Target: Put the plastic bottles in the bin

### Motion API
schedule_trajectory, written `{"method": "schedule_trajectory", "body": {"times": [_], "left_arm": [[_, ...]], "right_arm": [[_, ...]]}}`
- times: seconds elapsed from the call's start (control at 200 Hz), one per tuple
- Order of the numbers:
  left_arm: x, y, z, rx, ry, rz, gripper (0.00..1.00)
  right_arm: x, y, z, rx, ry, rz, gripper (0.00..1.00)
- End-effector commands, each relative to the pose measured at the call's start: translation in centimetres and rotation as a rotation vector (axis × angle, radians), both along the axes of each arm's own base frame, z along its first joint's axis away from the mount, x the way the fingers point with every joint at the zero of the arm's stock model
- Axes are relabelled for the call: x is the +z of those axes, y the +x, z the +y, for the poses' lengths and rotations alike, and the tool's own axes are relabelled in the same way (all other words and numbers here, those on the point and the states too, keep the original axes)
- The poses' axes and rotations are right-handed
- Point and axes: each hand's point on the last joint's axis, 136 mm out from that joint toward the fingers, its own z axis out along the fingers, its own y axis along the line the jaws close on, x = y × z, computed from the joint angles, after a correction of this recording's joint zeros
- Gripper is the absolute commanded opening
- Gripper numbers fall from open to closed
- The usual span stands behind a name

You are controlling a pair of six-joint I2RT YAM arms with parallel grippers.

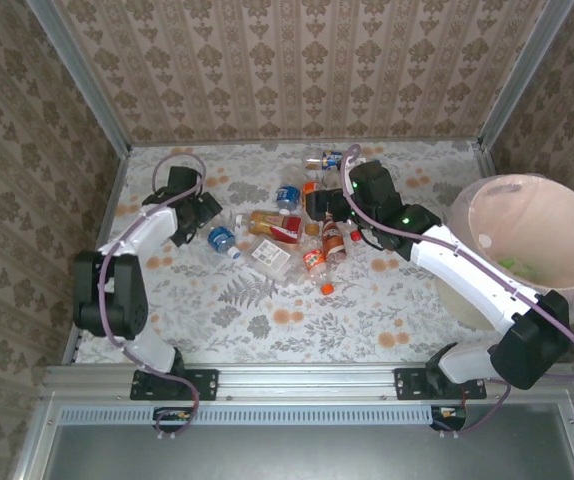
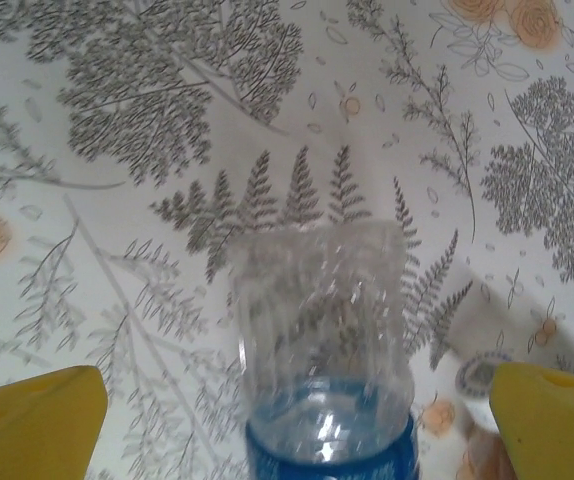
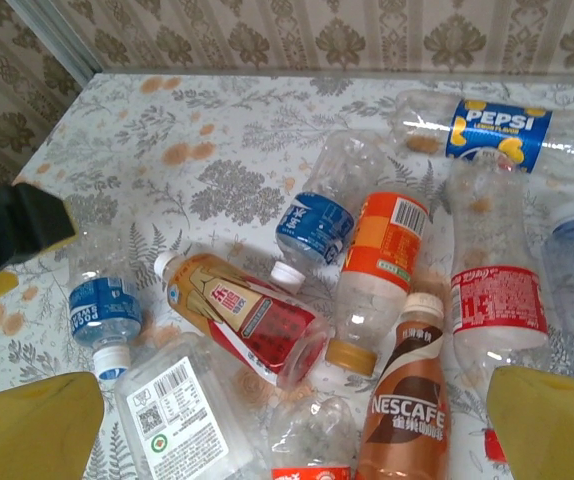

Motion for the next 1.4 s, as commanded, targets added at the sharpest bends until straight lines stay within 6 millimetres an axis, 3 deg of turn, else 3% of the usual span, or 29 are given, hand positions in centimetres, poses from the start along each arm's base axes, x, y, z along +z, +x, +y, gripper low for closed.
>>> {"method": "schedule_trajectory", "body": {"times": [0.0, 0.33, 0.515, 0.685, 0.815, 0.96, 1.095, 1.205, 1.395], "left_arm": [[-0.4, 1.6, 0.0, -0.007, 0.016, 0.009, 1.00], [-4.1, 2.8, -0.9, 0.013, -0.024, 0.073, 0.93], [-5.8, 3.2, -1.3, 0.018, -0.049, 0.073, 0.81], [-5.7, 3.5, -1.2, 0.017, -0.049, 0.041, 0.64], [-5.0, 3.7, -1.3, -0.003, -0.046, 0.005, 0.58], [-3.0, 3.8, -1.6, -0.032, -0.061, -0.068, 0.54], [0.2, 4.0, -2.5, -0.089, -0.067, -0.170, 0.53], [3.8, 4.4, -4.6, -0.185, -0.097, -0.270, 0.51], [10.8, 4.5, -10.2, -0.381, -0.159, -0.473, 0.50]], "right_arm": [[0.4, -0.2, 0.4, -0.007, 0.045, -0.004, 1.00], [0.2, -0.7, 0.3, -0.009, 0.052, 0.010, 1.00], [0.2, -1.0, 0.1, -0.009, 0.043, 0.014, 1.00], [-0.2, -1.4, -0.4, -0.019, 0.032, 0.016, 1.00], [-0.5, -1.5, -0.7, -0.030, 0.027, 0.018, 1.00], [-0.4, -1.7, -0.9, -0.038, 0.043, 0.004, 1.00], [-0.4, -1.7, -0.8, -0.036, 0.071, -0.010, 1.00], [-0.3, -1.8, -0.4, -0.025, 0.108, -0.029, 1.00], [0.4, -1.6, 0.9, 0.010, 0.203, -0.055, 1.00]]}}
